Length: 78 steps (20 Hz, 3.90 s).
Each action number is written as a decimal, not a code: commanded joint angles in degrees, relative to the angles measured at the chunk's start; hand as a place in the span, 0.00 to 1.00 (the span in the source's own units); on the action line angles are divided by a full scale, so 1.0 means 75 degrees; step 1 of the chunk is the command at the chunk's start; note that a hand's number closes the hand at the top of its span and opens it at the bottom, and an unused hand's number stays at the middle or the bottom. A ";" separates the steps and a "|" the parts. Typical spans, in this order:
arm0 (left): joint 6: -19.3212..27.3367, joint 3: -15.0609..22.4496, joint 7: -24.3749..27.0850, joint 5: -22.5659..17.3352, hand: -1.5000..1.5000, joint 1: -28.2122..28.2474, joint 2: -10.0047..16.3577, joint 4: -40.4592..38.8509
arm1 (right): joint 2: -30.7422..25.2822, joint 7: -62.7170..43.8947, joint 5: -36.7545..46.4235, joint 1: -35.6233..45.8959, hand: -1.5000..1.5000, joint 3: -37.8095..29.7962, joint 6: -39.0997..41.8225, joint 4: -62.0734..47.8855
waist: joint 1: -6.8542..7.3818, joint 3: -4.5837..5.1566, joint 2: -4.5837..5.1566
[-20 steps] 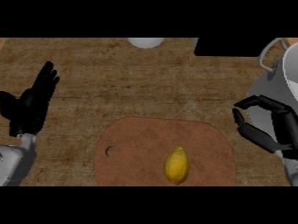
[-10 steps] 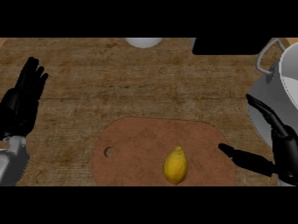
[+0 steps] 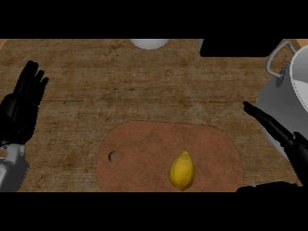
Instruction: Pick the lemon from the cutting board and place it in the pot
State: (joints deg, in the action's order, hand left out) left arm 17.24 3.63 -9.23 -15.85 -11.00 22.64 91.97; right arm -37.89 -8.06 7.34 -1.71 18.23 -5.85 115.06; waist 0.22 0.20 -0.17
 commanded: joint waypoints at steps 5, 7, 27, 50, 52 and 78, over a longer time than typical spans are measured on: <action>-0.0070 0.0052 -0.0104 0.0175 0.50 -0.0101 0.0032 -0.0012 | -0.0600 -0.3695 0.0493 0.1254 0.00 0.1452 0.1867 0.1102 | 0.0102 0.0001 0.0016; -0.0171 -0.0226 -0.0380 -0.0056 0.50 -0.0411 0.0160 0.0025 | -0.0164 -0.4497 0.0448 0.1780 0.00 0.1845 0.2195 0.1028 | 0.0107 -0.0007 0.0019; -0.0321 -0.0312 -0.0006 0.0949 0.50 -0.0348 -0.0900 -0.0420 | 0.2793 -0.6215 0.2675 0.1952 0.00 0.2847 0.3257 -0.0155 | -0.0065 -0.0026 0.0021; -0.0897 -0.1102 -0.0752 0.1129 0.50 -0.0344 -0.1006 0.0272 | 0.3411 -0.2945 0.4575 0.1700 1.00 0.2466 0.3154 -0.2691 | -0.0022 -0.0029 0.0024; -0.1150 -0.1178 -0.0511 0.1166 0.50 -0.0349 -0.1025 -0.0044 | 0.3762 -0.3044 0.4799 0.1635 1.00 0.2454 0.3239 -0.2693 | -0.0034 -0.0027 0.0024; -0.0907 -0.1507 -0.0569 0.1280 0.50 0.0433 -0.1070 0.0550 | -0.2628 0.2199 0.4123 -0.4227 1.00 0.2316 -0.1086 0.3458 | -0.0660 -0.0048 -0.0070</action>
State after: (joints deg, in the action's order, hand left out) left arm 9.91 -7.38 -12.87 -6.61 -7.10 14.33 96.01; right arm -56.83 7.78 45.20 -28.83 41.02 -7.17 132.71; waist -4.32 -0.16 -0.92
